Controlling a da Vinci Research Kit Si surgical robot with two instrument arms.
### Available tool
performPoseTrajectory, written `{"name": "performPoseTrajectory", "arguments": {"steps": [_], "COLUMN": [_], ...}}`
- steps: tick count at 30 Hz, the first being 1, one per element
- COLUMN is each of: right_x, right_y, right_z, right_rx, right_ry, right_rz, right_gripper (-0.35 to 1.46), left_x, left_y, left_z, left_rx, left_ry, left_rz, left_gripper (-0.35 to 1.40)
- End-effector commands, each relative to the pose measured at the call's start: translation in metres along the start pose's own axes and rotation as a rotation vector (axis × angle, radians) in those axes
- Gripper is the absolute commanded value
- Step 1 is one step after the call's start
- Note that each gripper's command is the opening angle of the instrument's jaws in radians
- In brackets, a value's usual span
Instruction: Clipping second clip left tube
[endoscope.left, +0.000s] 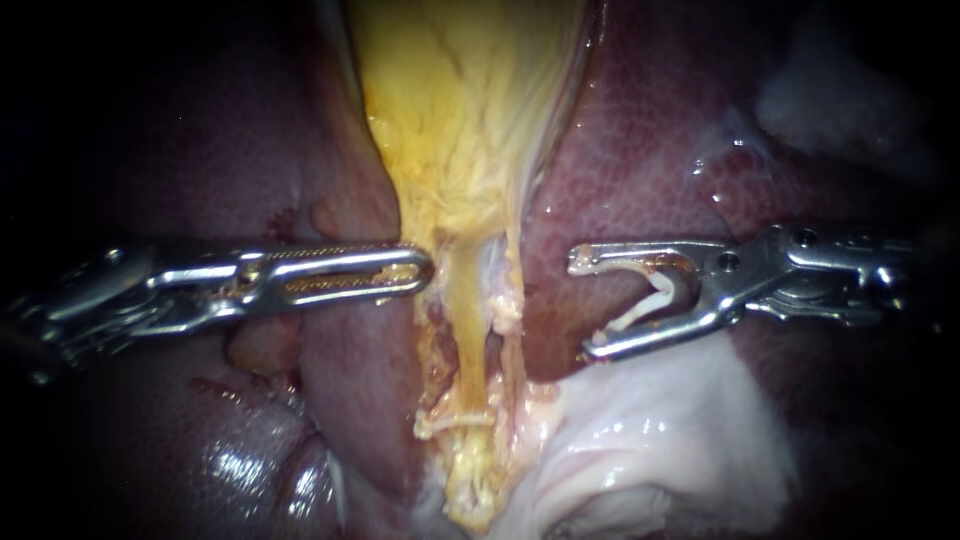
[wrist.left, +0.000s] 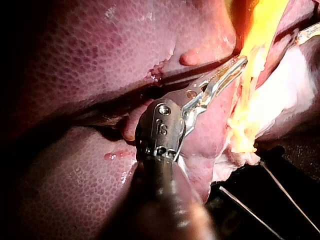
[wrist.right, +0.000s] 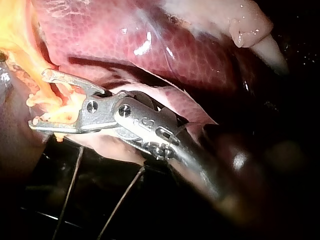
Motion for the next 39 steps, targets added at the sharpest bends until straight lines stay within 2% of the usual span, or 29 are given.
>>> {"name": "performPoseTrajectory", "arguments": {"steps": [1, 4, 8, 11, 18, 22, 26, 31, 34, 36, 39], "right_x": [0.0, -0.0004, -0.0016, -0.0033, -0.0101, -0.0139, -0.0158, -0.0159, -0.0154, -0.015, -0.0142], "right_y": [0.0, -0.0001, -0.0004, -0.0004, 0.001, 0.0027, 0.0044, 0.005, 0.0042, 0.0033, 0.0019], "right_z": [0.0, 0.0001, 0.0008, 0.0023, 0.0089, 0.0116, 0.0129, 0.0145, 0.0154, 0.0156, 0.0158], "right_rx": [0.0, 0.0, 0.009, 0.022, 0.061, 0.06, 0.058, 0.068, 0.111, 0.149, 0.205], "right_ry": [0.0, -0.001, -0.004, -0.005, 0.022, 0.006, -0.01, -0.011, -0.006, 0.016, 0.026], "right_rz": [0.0, -0.003, -0.014, -0.036, -0.011, 0.013, 0.028, 0.038, 0.065, 0.077, 0.099], "right_gripper": [0.6, 0.6, 0.6, 0.6, 0.6, 0.6, 0.6, 0.6, 0.6, 0.6, 0.59], "left_x": [-0.0006, -0.0025, -0.0052, -0.0063, -0.0061, -0.0061, -0.0061, -0.006, -0.006, -0.006, -0.006], "left_y": [-0.0001, -0.0004, -0.0005, -0.0002, 0.0, -0.0002, -0.0006, -0.0007, -0.0007, -0.0006, -0.0002], "left_z": [-0.0007, -0.0032, -0.0072, -0.0093, -0.0097, -0.0098, -0.0098, -0.0098, -0.0097, -0.0097, -0.0096], "left_rx": [0.005, 0.004, -0.013, -0.019, -0.023, -0.024, -0.026, -0.028, -0.028, -0.027, -0.026], "left_ry": [0.003, 0.006, -0.035, -0.057, -0.062, -0.063, -0.063, -0.064, -0.064, -0.064, -0.064], "left_rz": [-0.002, -0.012, -0.029, -0.044, -0.038, -0.039, -0.039, -0.039, -0.039, -0.039, -0.039], "left_gripper": [-0.35, -0.35, -0.35, -0.35, -0.35, -0.35, -0.35, -0.35, -0.35, -0.35, -0.35]}}
